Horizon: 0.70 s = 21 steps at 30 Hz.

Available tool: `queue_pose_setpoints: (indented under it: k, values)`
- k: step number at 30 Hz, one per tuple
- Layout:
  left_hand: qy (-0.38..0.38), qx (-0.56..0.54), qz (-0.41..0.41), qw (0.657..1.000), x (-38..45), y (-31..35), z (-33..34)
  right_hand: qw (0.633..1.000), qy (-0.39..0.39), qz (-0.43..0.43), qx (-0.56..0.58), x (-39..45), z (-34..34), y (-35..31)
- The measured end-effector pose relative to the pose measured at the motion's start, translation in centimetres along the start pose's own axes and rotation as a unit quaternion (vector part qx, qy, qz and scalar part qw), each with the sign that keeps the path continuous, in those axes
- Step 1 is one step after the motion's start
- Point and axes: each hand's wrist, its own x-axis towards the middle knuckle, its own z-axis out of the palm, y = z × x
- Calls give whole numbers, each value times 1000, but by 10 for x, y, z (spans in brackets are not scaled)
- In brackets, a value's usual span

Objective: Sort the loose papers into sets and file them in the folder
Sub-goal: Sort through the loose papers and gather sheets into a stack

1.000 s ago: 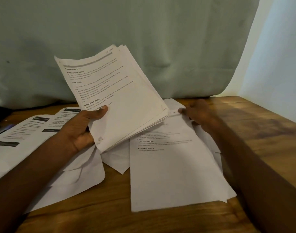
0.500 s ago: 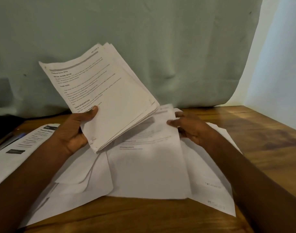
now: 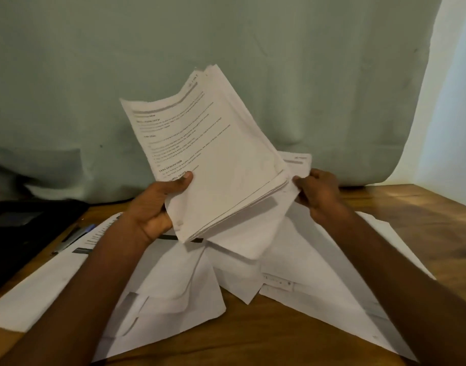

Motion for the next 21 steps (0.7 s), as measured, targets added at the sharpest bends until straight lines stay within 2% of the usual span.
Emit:
queue_pose_setpoints:
  k: [5,10,13,15,16,17,18,19,20,21]
  values:
    - [69,51,47,995,-6,34,-15,997,-63,4,-51,-20,53,28]
    - [57,40,-21,997,2,3,-16,981,-139,-11,-138,-42,86,68]
    - [50,18,-42,998,7,-24,-14,975,-206,16,-81,-46,76,65]
    - [45,-3,-40,998,10,-37,-14,980,-178,3,-85,-33,54,53]
    - [39,-10,-35,999,11,-41,-14,981,-136,-21,-136,-21,40,49]
    - [32,-9,-27,999,12,-44,-15,968,-93,-59,-226,-10,23,43]
    - [24,-4,-16,1000,14,-48,-14,931,-57,-99,-346,2,2,38]
    - [17,1,-6,1000,15,-51,-12,878,-30,-121,-462,10,-19,36]
    - [12,1,0,1000,15,-53,-11,833,-18,-129,-538,11,-38,32]
    - [11,-1,3,1000,15,-56,-8,814,-25,-119,-568,8,-52,29]
